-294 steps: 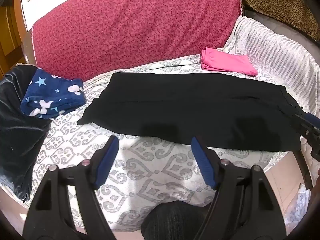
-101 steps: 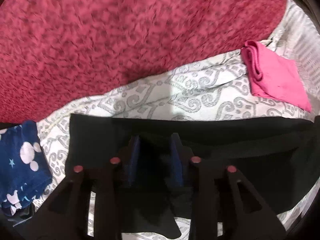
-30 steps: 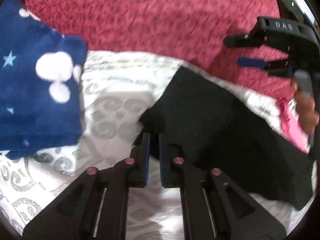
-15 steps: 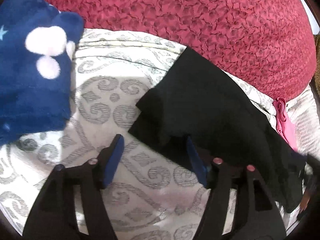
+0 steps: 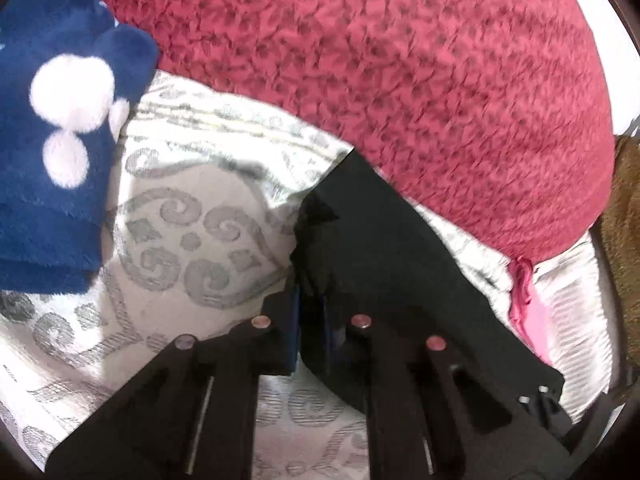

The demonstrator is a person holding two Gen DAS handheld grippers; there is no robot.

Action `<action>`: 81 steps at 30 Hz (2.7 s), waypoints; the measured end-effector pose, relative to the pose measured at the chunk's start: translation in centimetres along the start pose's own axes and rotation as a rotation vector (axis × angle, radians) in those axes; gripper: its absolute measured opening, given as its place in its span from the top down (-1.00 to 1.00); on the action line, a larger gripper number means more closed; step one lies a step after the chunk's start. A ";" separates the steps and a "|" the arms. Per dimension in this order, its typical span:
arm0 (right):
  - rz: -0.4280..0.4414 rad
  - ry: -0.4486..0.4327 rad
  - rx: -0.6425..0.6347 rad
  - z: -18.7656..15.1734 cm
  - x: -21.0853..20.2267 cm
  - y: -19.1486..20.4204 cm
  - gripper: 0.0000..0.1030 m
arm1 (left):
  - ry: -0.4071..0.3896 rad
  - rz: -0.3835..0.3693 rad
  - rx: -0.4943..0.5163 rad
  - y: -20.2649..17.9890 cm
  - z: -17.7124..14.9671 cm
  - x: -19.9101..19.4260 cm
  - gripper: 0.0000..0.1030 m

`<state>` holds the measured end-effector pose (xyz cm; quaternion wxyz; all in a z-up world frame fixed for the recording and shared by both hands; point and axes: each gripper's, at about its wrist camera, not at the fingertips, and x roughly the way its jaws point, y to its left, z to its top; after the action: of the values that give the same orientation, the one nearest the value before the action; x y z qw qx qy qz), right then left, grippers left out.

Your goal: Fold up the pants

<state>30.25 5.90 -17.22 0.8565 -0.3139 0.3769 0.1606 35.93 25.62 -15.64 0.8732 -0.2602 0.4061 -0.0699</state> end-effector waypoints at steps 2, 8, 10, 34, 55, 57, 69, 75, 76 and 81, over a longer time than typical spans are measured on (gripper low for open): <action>0.000 -0.017 0.007 1.1 0.9 0.3 0.75 | -0.015 -0.011 0.006 -0.2 0.2 -0.6 0.79; 0.076 -0.057 0.141 2.3 -3.0 -1.3 0.94 | -0.048 -0.013 0.021 -0.5 0.0 -4.4 0.79; 0.087 -0.083 0.086 2.1 -6.0 -0.8 0.94 | -0.053 -0.022 0.022 -0.4 -0.7 -7.3 0.79; 0.308 0.024 0.422 -12.4 -21.3 0.5 -0.28 | -0.099 0.435 -0.179 11.0 -18.8 -29.7 0.59; 0.191 0.008 1.537 -45.2 -22.7 -26.6 -0.35 | 0.404 -0.140 0.566 -27.2 -30.9 -13.6 0.34; 0.215 0.018 1.581 -45.8 -21.2 -27.6 -0.38 | 0.477 -0.168 0.596 -29.3 -33.0 -12.2 0.34; 0.205 -0.067 1.677 -46.7 -17.9 -31.6 -0.05 | 0.584 -0.252 0.602 -35.6 -36.6 -5.8 0.21; 0.139 -0.162 1.612 -46.2 -21.1 -31.8 0.71 | 0.446 -0.236 0.583 -38.3 -33.4 -5.0 0.21; 0.133 -0.175 1.596 -46.0 -21.8 -31.8 0.71 | 0.430 -0.254 0.578 -38.7 -32.9 -5.3 0.21; 0.057 -0.157 1.483 -46.4 -25.2 -30.5 0.70 | 0.447 -0.335 0.594 -39.0 -33.2 -6.2 0.16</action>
<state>3.87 -48.52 -9.76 0.8633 0.3687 0.3321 -0.0918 10.57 -18.89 -9.31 0.7772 -0.0375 0.4999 -0.3804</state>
